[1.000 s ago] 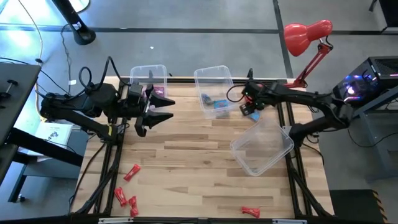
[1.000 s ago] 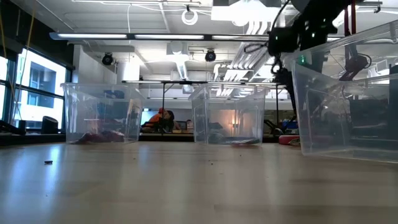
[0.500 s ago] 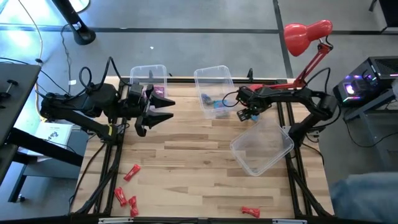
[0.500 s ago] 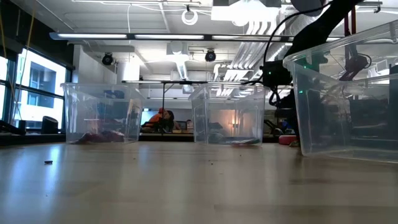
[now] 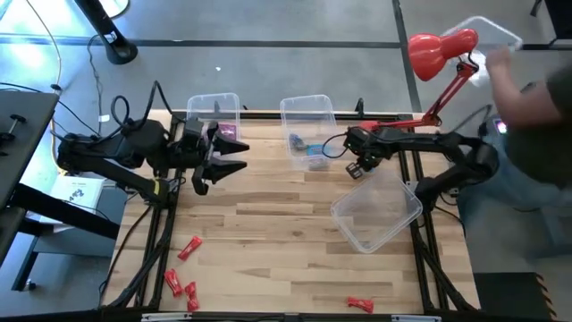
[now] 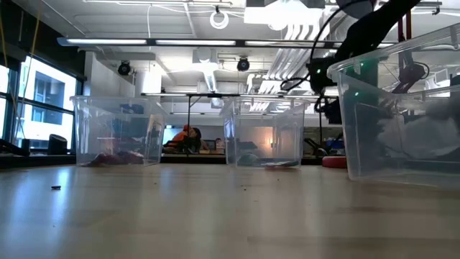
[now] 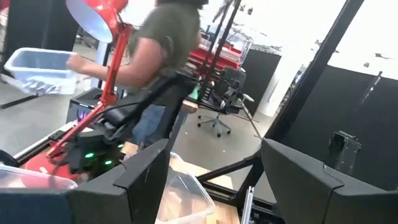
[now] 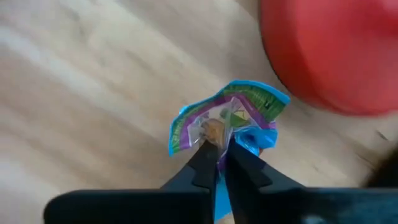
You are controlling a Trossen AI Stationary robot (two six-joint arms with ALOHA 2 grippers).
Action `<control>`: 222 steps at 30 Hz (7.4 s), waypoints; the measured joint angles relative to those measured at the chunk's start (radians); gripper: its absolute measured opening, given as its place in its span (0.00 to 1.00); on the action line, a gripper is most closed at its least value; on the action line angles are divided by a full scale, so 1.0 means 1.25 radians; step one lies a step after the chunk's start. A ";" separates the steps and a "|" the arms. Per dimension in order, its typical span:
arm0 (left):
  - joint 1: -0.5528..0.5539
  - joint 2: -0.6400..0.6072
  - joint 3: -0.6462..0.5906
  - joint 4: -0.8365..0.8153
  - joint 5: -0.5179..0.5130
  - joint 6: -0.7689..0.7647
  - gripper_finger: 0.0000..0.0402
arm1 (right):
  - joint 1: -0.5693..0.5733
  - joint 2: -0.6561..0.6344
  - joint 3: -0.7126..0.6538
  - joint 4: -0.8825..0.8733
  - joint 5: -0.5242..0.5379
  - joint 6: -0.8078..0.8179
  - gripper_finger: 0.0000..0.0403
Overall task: Sort candy
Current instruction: Put the candy into the top right transparent bin, then adjust the transparent bins, then put the red chocolate into the right transparent bin
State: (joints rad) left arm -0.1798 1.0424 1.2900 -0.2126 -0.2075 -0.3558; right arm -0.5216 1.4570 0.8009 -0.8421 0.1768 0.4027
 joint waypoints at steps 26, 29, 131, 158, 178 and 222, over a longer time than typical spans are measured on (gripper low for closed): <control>0.080 0.012 0.001 -0.103 -0.075 -0.008 0.62 | 0.138 -0.122 0.186 0.505 -0.028 0.065 0.03; 0.082 0.026 0.001 -0.109 -0.061 -0.008 0.62 | 0.138 -0.075 0.230 0.486 -0.023 -0.002 0.10; 0.455 0.302 0.001 -0.351 0.103 0.173 0.00 | 0.480 -0.203 0.258 -0.402 0.041 0.378 0.00; 0.463 0.540 0.002 -0.126 0.241 0.119 0.00 | 0.174 -0.190 0.084 0.187 0.122 0.144 0.00; 0.463 0.470 0.002 -0.403 0.233 0.182 0.00 | 0.160 -0.160 0.089 0.378 0.044 0.085 0.00; 0.025 0.021 0.001 -0.582 0.131 -0.170 0.00 | 0.090 -0.090 0.278 0.137 0.017 -0.078 0.00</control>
State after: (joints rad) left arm -0.1491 1.0681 1.2914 -0.9397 -0.0434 -0.5680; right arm -0.4096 1.3439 1.1487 -0.6707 0.1983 0.3047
